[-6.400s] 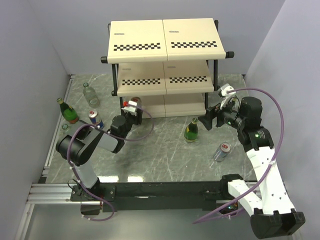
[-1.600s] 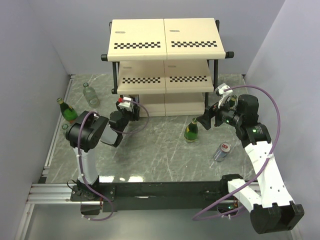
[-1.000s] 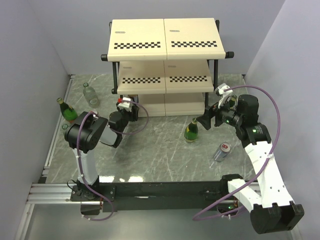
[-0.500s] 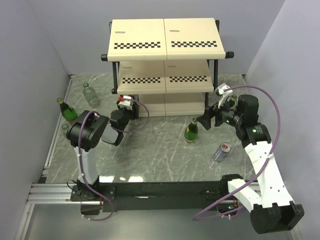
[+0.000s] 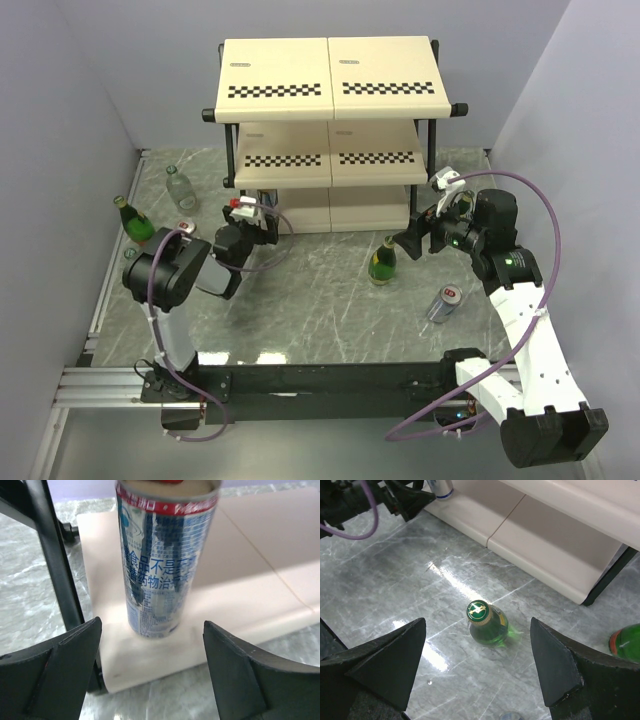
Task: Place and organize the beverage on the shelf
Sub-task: Place the drink on the shelf, then pick up the drink from the center of the board.
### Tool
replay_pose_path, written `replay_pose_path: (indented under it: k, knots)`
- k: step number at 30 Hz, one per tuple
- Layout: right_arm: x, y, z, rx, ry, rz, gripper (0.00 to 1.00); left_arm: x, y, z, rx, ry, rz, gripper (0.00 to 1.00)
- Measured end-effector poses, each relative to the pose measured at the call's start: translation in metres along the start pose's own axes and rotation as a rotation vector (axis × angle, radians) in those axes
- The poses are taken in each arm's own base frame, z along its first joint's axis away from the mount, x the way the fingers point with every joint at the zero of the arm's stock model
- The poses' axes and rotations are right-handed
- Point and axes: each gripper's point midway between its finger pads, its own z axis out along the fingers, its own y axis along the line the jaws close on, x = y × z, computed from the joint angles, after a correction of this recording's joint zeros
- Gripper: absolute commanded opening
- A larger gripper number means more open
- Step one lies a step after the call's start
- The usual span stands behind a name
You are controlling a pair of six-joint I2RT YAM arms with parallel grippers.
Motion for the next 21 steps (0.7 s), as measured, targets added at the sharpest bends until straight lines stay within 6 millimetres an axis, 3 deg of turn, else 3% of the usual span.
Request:
replay_pose_path:
  k: [10,16,20,21]
  knots:
    - [0.001,0.0,0.0,0.0,0.002,-0.006,0.91,-0.034,-0.028,-0.05,0.066,-0.058,-0.036,0.93]
    - [0.003,0.002,0.0,-0.017,0.009,-0.027,0.95,-0.114,-0.045,-0.092,0.125,-0.245,-0.162,0.93]
    - [0.01,0.011,-0.002,-0.08,0.031,-0.083,1.0,-0.157,-0.052,-0.115,0.16,-0.241,-0.23,0.93]
    - [0.014,0.014,-0.002,-0.107,0.041,-0.102,1.0,-0.166,-0.055,-0.12,0.172,-0.232,-0.233,0.99]
